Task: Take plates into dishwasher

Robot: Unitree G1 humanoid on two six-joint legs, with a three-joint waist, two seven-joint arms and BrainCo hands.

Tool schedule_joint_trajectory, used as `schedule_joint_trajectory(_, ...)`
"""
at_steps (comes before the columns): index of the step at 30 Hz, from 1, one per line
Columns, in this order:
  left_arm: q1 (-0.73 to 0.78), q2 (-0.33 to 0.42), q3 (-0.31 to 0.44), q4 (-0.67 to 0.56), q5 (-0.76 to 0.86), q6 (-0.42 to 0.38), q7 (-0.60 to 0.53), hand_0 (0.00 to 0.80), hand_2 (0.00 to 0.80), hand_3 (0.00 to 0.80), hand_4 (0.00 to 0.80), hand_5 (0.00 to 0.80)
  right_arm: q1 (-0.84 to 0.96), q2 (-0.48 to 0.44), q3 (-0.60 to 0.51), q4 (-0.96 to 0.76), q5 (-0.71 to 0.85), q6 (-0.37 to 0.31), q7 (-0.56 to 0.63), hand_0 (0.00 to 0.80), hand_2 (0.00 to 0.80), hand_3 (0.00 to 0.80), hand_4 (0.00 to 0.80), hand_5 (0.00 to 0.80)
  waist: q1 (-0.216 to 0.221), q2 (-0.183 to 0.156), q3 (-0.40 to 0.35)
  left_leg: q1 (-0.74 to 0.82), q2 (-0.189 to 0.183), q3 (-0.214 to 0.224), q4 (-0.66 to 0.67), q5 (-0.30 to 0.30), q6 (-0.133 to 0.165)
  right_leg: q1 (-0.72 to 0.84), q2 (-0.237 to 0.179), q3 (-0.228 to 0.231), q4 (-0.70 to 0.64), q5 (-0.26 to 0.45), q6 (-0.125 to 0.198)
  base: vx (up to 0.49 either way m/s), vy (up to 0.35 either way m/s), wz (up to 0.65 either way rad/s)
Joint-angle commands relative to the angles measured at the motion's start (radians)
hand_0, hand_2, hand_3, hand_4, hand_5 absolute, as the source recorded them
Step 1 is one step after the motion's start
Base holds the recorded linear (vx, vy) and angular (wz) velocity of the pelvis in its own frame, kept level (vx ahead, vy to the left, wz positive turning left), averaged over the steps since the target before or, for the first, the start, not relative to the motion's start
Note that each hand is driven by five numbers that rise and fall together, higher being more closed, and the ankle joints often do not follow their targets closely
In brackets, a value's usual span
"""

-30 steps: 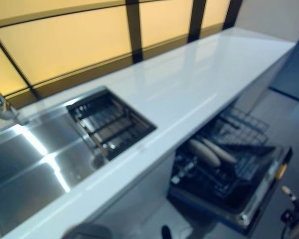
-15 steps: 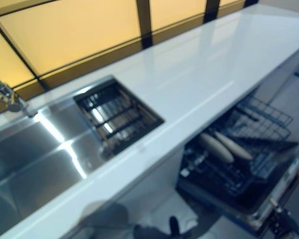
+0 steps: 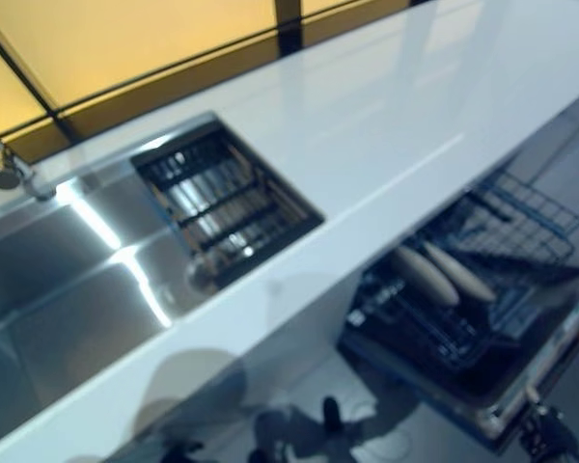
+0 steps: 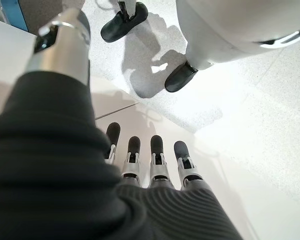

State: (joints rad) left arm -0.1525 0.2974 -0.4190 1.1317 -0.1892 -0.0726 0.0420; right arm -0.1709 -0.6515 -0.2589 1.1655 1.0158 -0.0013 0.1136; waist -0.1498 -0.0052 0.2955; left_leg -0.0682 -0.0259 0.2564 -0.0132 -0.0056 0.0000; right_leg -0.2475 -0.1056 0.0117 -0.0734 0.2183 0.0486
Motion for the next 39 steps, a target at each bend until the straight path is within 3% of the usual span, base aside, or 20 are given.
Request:
schedule_joint_trajectory(1,-0.205,0.106,0.023,-0.007,-0.028,-0.037,0.031,0.000,0.000,0.000,0.000,0.000,-0.194,0.079,0.125,0.014,0.035,0.029,0.106,0.000,0.000,0.000,0.000,0.000,0.058,0.043,0.007,-0.116,0.014,-0.109,0.058,0.044,0.012,0.016,-0.008,-0.035,0.149,-0.106,0.019,0.000,0.000,0.00)
schedule_joint_trajectory(13,-0.203,0.106,0.020,-0.022,-0.028,-0.021,0.036,0.000,0.000,0.000,0.000,0.000,-0.240,0.096,0.201,-0.153,-0.004,0.045,0.125,0.000,0.000,0.000,0.000,0.000,0.071,0.025,-0.001,-0.117,0.016,-0.120,0.045,0.054,0.006,0.017,-0.004,-0.047,0.136,-0.099,0.019,-0.013,-0.004,0.03)
schedule_joint_trajectory(19,-0.207,0.093,0.017,0.005,-0.015,-0.032,0.039,0.000,0.000,0.000,0.000,0.000,-0.283,0.105,0.242,-0.215,-0.038,0.087,0.101,0.000,0.000,0.000,0.000,0.000,0.080,0.015,-0.013,-0.117,0.017,-0.124,0.039,0.058,0.005,0.019,-0.001,-0.048,0.126,-0.096,0.019,-0.009,-0.015,-0.05)
schedule_joint_trajectory(39,-0.219,0.048,-0.003,0.016,0.001,-0.016,0.049,0.000,0.000,0.000,0.000,0.000,-0.412,0.179,0.338,-0.337,-0.079,0.117,0.100,0.000,0.000,0.000,0.000,0.000,0.098,0.022,-0.041,-0.095,0.015,-0.137,0.009,0.071,-0.007,0.045,-0.006,-0.064,0.087,-0.086,0.022,0.000,0.005,-0.06)
